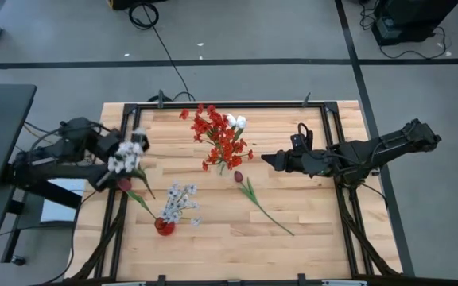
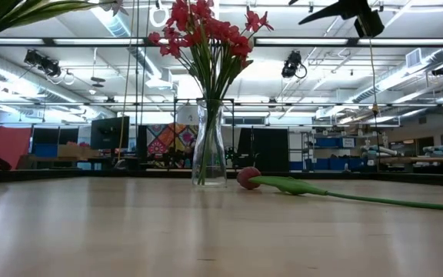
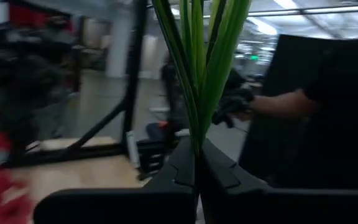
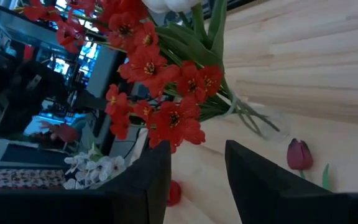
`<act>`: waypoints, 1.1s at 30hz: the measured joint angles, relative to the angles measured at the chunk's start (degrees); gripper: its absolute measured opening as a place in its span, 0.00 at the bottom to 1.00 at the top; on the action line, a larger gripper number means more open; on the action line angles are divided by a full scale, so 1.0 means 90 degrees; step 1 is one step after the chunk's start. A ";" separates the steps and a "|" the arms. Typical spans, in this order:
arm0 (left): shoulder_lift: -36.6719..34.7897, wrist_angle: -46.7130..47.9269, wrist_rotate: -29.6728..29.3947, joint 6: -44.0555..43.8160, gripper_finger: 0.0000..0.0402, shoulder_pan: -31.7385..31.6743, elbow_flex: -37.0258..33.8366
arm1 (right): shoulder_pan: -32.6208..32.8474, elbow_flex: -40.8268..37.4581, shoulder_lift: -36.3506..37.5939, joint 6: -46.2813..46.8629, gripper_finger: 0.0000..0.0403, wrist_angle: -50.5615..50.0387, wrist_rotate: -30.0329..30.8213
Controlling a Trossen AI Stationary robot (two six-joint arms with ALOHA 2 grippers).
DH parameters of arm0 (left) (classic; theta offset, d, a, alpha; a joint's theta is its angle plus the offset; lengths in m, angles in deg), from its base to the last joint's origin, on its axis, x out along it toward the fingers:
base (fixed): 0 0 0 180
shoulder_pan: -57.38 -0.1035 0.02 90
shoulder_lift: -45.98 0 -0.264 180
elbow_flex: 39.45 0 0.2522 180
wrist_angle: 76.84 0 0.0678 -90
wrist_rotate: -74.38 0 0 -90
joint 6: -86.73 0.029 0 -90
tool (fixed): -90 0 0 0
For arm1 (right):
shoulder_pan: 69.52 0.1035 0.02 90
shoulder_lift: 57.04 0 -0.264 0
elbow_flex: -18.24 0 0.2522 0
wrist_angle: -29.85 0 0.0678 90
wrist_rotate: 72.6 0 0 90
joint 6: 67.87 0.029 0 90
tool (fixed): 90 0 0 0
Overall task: Sort flowers into vase by color
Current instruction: Put the white flowers into the red vase
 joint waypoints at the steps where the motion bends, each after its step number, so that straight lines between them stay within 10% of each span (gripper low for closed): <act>1: 0.0048 -0.0303 -0.0025 -0.0027 0.01 0.0180 -0.0119 | 0.0001 0.0000 0.0000 0.0001 0.39 0.0001 0.0000; 19: 0.0521 -0.1393 -0.0945 0.1196 0.07 0.2831 -0.1785 | 0.0001 0.0000 0.0000 0.0185 0.38 0.0050 -0.0220; 33: 0.0726 -0.1437 -0.1061 0.1669 0.05 0.3114 -0.1671 | 0.0006 0.0002 0.0000 -0.0009 0.38 0.0377 -0.0243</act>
